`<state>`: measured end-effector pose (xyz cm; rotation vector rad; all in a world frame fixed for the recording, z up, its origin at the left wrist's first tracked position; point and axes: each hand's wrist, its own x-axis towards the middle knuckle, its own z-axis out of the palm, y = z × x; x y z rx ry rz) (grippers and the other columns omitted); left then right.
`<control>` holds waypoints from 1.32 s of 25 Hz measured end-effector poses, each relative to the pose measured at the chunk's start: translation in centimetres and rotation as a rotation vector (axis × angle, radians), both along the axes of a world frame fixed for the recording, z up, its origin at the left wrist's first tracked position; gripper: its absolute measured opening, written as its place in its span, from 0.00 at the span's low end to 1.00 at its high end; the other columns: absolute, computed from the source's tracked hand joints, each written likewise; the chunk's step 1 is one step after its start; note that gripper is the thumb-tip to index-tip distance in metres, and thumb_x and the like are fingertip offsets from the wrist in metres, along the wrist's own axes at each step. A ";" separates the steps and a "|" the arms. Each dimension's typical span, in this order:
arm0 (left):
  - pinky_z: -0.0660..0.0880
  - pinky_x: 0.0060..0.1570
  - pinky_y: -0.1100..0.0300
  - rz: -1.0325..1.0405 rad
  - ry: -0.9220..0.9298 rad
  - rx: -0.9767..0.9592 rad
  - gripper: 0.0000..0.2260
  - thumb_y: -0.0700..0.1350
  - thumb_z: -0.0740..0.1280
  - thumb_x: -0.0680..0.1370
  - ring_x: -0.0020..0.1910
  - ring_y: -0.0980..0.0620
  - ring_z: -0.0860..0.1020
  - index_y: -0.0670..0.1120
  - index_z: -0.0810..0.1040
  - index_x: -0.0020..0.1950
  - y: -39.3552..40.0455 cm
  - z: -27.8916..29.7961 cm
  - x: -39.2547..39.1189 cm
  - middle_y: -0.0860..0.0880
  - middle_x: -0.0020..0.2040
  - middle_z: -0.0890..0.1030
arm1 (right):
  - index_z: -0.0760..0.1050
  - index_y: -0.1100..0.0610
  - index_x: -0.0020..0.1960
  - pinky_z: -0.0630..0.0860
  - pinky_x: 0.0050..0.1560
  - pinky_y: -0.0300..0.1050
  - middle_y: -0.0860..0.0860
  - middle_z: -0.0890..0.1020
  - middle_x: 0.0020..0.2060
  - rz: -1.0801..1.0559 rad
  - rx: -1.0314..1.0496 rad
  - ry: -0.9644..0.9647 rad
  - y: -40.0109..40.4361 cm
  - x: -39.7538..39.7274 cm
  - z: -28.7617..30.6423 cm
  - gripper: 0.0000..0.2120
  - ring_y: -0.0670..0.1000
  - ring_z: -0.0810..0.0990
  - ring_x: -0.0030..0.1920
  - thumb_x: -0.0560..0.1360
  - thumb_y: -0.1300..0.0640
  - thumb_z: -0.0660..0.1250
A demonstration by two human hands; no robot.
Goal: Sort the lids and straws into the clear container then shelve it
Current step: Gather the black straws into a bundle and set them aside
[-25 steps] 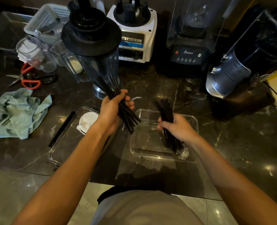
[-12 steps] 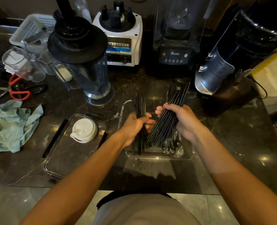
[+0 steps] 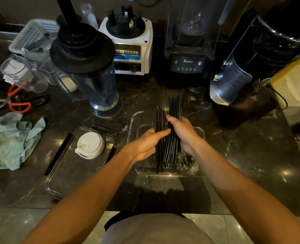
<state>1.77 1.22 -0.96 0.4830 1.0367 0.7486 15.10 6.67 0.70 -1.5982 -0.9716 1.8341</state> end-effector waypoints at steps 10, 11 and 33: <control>0.80 0.59 0.51 -0.049 0.066 0.067 0.19 0.47 0.70 0.80 0.60 0.47 0.83 0.46 0.76 0.71 0.4 -1.0 -1.2 0.44 0.61 0.84 | 0.66 0.48 0.79 0.65 0.74 0.53 0.49 0.75 0.72 0.267 0.004 -0.079 -0.5 -0.8 0.5 0.36 0.51 0.71 0.73 0.79 0.28 0.48; 0.81 0.56 0.52 -0.039 0.077 0.066 0.18 0.47 0.71 0.80 0.58 0.47 0.83 0.46 0.78 0.69 0.4 -0.9 -1.3 0.44 0.59 0.84 | 0.65 0.49 0.80 0.64 0.73 0.52 0.49 0.75 0.72 0.284 0.005 -0.074 -0.4 -0.8 0.7 0.36 0.51 0.71 0.73 0.80 0.29 0.46; 0.73 0.68 0.48 0.603 -0.504 0.166 0.08 0.36 0.68 0.80 0.67 0.44 0.80 0.46 0.80 0.58 -0.8 0.4 -4.2 0.44 0.56 0.85 | 0.75 0.62 0.67 0.75 0.69 0.60 0.65 0.85 0.59 -0.380 -0.393 0.568 -6.2 -3.4 0.2 0.31 0.63 0.84 0.62 0.82 0.36 0.58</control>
